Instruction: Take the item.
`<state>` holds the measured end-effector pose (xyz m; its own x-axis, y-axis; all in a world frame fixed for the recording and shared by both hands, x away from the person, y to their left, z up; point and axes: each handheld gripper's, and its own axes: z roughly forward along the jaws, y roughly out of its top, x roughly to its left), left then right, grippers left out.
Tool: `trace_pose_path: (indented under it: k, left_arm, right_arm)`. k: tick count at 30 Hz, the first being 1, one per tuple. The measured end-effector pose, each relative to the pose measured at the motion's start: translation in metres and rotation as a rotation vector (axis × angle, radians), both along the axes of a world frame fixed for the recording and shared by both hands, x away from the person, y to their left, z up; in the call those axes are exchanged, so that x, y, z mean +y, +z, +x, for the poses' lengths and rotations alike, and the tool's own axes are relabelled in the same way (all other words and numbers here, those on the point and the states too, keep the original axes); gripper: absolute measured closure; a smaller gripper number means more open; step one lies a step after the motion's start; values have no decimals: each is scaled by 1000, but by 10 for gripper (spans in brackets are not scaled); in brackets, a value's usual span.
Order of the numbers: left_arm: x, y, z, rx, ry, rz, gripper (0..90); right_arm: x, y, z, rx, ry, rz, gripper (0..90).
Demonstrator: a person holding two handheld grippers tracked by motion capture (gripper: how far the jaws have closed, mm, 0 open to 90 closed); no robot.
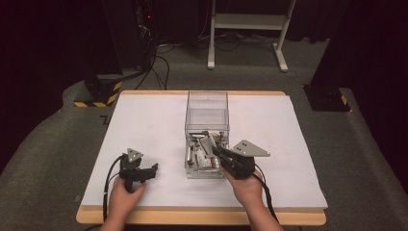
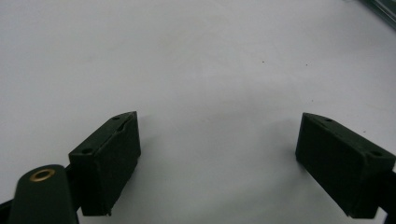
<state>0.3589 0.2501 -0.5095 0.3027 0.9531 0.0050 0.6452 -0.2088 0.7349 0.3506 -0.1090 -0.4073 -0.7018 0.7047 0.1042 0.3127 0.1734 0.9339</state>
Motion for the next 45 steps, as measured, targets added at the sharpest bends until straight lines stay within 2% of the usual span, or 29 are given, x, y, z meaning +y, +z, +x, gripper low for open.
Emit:
trace_pose_path:
  k: [9,18,45]
  left_arm:
    - [0,0,0,0,0,0,141]
    - [0,0,0,0,0,0,141]
    - [0,0,0,0,0,0,141]
  right_arm:
    - [-8,5,-1,-17,-13,22,878]
    - [-12,5,1,-20,-24,22,879]
    - [-40,14,9,-48,-106,54,879]
